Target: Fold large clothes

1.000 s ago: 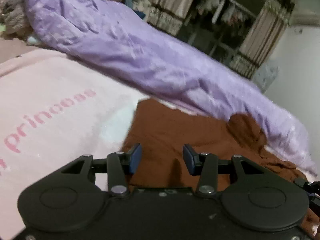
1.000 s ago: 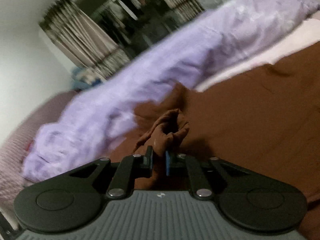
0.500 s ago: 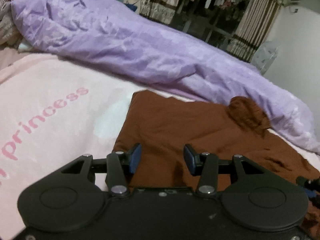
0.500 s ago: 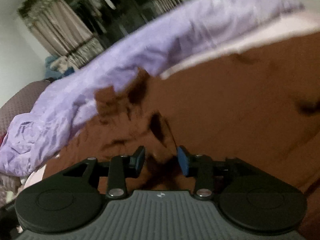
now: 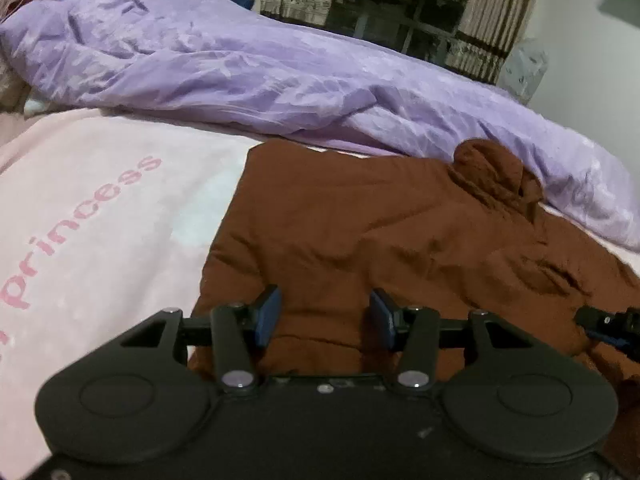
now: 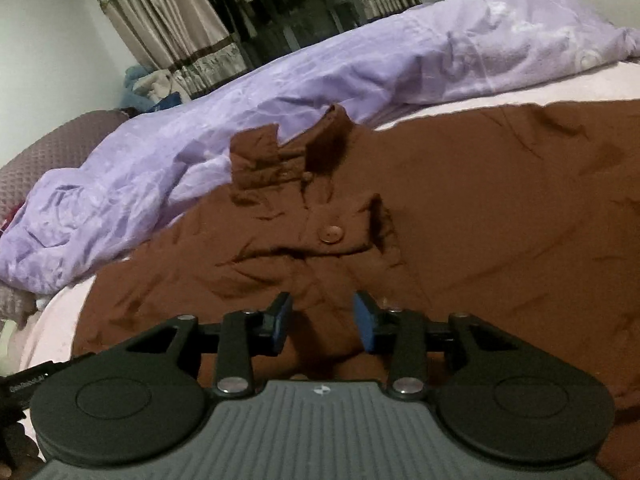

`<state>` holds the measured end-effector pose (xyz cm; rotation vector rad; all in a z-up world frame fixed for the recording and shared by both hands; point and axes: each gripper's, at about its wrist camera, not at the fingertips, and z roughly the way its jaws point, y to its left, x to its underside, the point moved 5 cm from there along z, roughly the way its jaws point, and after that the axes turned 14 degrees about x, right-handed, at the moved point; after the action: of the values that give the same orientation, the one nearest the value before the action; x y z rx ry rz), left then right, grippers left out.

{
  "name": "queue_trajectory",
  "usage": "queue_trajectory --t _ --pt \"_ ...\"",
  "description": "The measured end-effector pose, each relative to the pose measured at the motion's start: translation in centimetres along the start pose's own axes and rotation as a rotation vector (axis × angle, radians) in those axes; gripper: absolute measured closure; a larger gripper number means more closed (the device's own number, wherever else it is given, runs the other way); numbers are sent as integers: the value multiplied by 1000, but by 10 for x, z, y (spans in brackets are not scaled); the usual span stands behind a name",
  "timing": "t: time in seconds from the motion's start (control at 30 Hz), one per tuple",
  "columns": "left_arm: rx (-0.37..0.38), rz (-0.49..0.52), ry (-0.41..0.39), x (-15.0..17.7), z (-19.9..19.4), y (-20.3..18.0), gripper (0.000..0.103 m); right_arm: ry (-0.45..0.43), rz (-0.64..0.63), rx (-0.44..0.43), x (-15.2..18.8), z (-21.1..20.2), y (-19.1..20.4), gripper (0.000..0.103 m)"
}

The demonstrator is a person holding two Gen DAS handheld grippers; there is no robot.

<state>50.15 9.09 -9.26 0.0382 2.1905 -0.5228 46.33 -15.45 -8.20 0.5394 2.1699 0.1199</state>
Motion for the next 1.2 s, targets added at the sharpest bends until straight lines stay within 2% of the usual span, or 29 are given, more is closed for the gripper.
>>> queue_trajectory --t 0.13,0.2,0.3,0.37,0.5,0.7,0.83,0.97,1.1,1.2 --pt "-16 4 5 -1 4 -1 50 14 -12 -17 -5 -9 -3 62" --pt "-27 8 6 -2 2 -4 49 22 28 -32 -14 -22 -16 59" --pt "-29 6 4 -4 -6 -10 48 -1 98 -56 -32 -50 -59 53" --pt "-18 3 -1 -6 -12 -13 48 -37 130 -36 -42 -67 -96 49" --pt "-18 22 -14 -7 -21 -21 47 -129 204 133 -59 -99 -200 48" --pt "-38 29 -4 -3 -17 -22 47 -194 405 409 -59 -120 -354 47" --pt "-55 20 2 -3 -12 -21 46 -164 574 456 -50 -108 -427 47" --pt "-82 43 5 -2 -6 -25 46 -177 665 456 -52 -90 -462 47" --pt "-92 51 6 -1 -1 -26 45 -178 729 452 -58 -66 -483 48" --pt "-102 57 4 -1 2 -26 45 -217 741 445 -67 -57 -489 46"
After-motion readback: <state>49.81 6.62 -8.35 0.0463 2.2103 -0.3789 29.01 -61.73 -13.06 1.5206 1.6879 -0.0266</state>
